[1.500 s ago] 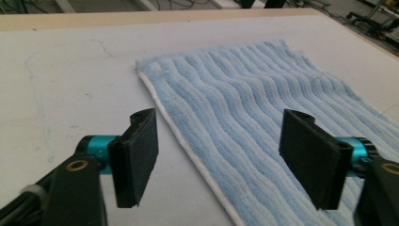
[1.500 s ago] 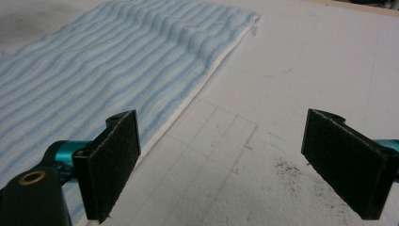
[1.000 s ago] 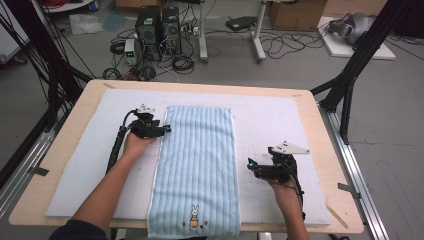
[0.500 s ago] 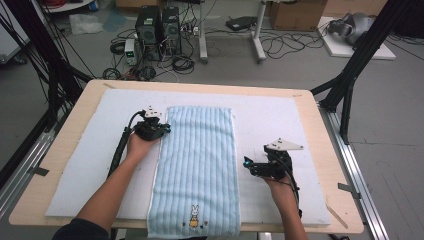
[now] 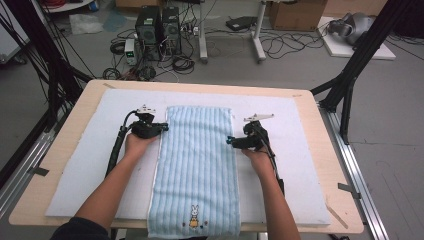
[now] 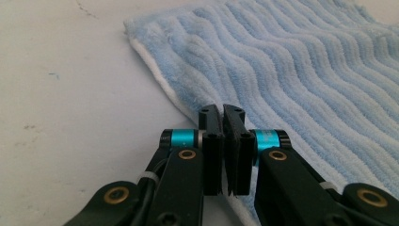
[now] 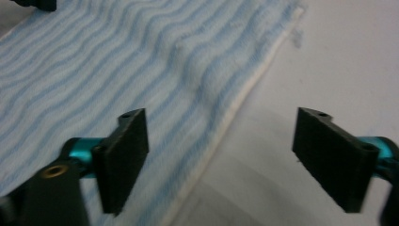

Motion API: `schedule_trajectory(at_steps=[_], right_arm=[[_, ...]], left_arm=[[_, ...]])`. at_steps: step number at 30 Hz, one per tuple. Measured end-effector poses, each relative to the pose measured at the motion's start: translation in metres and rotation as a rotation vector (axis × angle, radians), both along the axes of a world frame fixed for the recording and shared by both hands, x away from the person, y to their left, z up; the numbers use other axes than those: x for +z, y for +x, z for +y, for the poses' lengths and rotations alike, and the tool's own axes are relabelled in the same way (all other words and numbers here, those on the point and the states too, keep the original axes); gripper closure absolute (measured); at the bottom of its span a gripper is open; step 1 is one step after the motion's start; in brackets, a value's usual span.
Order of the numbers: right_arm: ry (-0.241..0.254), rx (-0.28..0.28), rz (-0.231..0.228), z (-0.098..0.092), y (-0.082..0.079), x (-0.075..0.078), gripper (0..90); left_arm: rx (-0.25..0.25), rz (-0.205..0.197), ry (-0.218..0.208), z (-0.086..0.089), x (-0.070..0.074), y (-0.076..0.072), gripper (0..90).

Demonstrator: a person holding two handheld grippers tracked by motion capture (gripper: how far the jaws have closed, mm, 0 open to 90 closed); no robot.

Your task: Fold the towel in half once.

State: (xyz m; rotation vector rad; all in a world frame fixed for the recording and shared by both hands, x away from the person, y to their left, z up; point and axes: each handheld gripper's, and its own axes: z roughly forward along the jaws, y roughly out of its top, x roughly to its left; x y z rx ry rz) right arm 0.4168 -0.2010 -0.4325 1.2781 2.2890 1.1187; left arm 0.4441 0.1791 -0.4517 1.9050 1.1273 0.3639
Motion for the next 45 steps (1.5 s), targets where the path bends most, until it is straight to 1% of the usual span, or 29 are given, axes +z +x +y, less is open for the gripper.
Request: schedule_trajectory(at_steps=[1,3,5,7,9,11,12,13,14,15,16,18,19,20,21,23,24,26,28,29,32,33,35,36,40,42,43,44,45], right_arm=[[-0.004,-0.005,0.004,0.002,0.005,-0.001,32.1],[0.004,-0.023,0.019,0.005,0.013,-0.004,41.9],[-0.013,-0.035,0.016,0.009,0.019,-0.005,50.6],[-0.039,-0.048,0.025,0.013,0.023,-0.006,57.1],[-0.066,-0.039,0.047,0.017,0.028,-0.008,63.6],[-0.091,-0.036,0.036,0.020,0.029,-0.008,71.2],[-0.088,-0.020,0.043,0.021,0.029,-0.008,78.7],[-0.093,-0.011,0.038,0.021,0.029,-0.007,82.9],[-0.108,-0.003,0.029,0.023,0.029,-0.007,84.9],[-0.125,-0.004,0.018,0.025,0.029,-0.006,85.4],[-0.136,-0.010,0.003,0.026,0.029,-0.005,85.8],[-0.136,-0.025,-0.022,0.027,0.030,-0.003,85.9],[-0.125,-0.038,-0.047,0.027,0.030,-0.001,85.9],[-0.116,-0.043,-0.072,0.026,0.030,0.002,85.9],[-0.103,-0.051,-0.086,0.025,0.030,0.004,85.9],[-0.088,-0.054,-0.105,0.023,0.028,0.007,85.9],[-0.072,-0.054,-0.102,0.022,0.028,0.008,85.9],[-0.044,-0.047,-0.095,0.018,0.025,0.010,85.9],[0.016,-0.042,-0.101,0.014,0.020,0.013,85.9],[0.031,-0.033,-0.104,0.013,0.017,0.014,85.9],[0.032,0.002,-0.104,0.012,0.007,0.017,85.9],[0.036,0.011,-0.103,0.012,0.004,0.017,85.9],[0.045,0.024,-0.114,0.010,-0.003,0.019,85.9],[0.054,0.030,-0.111,0.008,-0.006,0.019,85.9],[0.063,0.055,-0.107,0.005,-0.020,0.019,85.8],[0.058,0.071,-0.115,0.003,-0.030,0.020,85.8],[0.060,0.075,-0.108,0.003,-0.033,0.020,85.8],[0.053,0.083,-0.106,0.003,-0.035,0.021,85.8],[0.048,0.090,-0.113,0.003,-0.040,0.023,85.8]], left_arm=[[0.004,0.001,-0.003,-0.001,0.000,0.000,85.8],[0.005,0.000,-0.003,-0.001,0.000,0.000,85.9],[0.004,0.001,-0.001,-0.001,0.000,0.000,85.9],[0.007,0.004,-0.002,-0.001,0.000,0.000,85.9],[0.005,0.005,-0.001,-0.001,0.000,0.000,86.0],[0.010,0.008,-0.009,0.000,0.000,0.000,86.2],[0.010,0.010,-0.010,0.000,0.000,0.001,86.3],[0.008,0.014,-0.008,0.001,0.000,0.001,86.5],[0.015,0.013,-0.013,0.001,0.000,0.001,86.5],[0.028,0.014,-0.030,0.002,0.000,0.002,86.6],[0.046,0.010,-0.058,0.003,0.001,0.003,86.6],[0.067,0.013,-0.096,0.006,0.003,0.006,86.7],[0.069,0.012,-0.102,0.007,0.005,0.008,86.7],[0.076,0.001,-0.113,0.007,0.008,0.009,86.7],[0.080,-0.011,-0.128,0.008,0.010,0.009,86.7],[0.083,-0.033,-0.167,0.009,0.015,0.009,86.7],[0.075,-0.036,-0.174,0.010,0.017,0.008,86.7],[0.056,-0.034,-0.180,0.012,0.020,0.006,86.7],[0.038,-0.044,-0.180,0.014,0.024,0.002,86.6],[0.032,-0.051,-0.185,0.015,0.026,0.000,86.6],[0.013,-0.063,-0.190,0.017,0.030,-0.009,86.6],[0.009,-0.070,-0.199,0.017,0.031,-0.013,86.6],[-0.012,-0.073,-0.194,0.018,0.033,-0.020,86.6],[-0.020,-0.089,-0.197,0.018,0.035,-0.025,86.5],[-0.052,-0.108,-0.212,0.021,0.039,-0.043,86.6],[-0.068,-0.119,-0.221,0.021,0.041,-0.053,86.5],[-0.075,-0.126,-0.216,0.021,0.042,-0.056,86.6],[-0.089,-0.131,-0.197,0.020,0.043,-0.062,86.6],[-0.100,-0.141,-0.181,0.020,0.043,-0.066,86.6]])
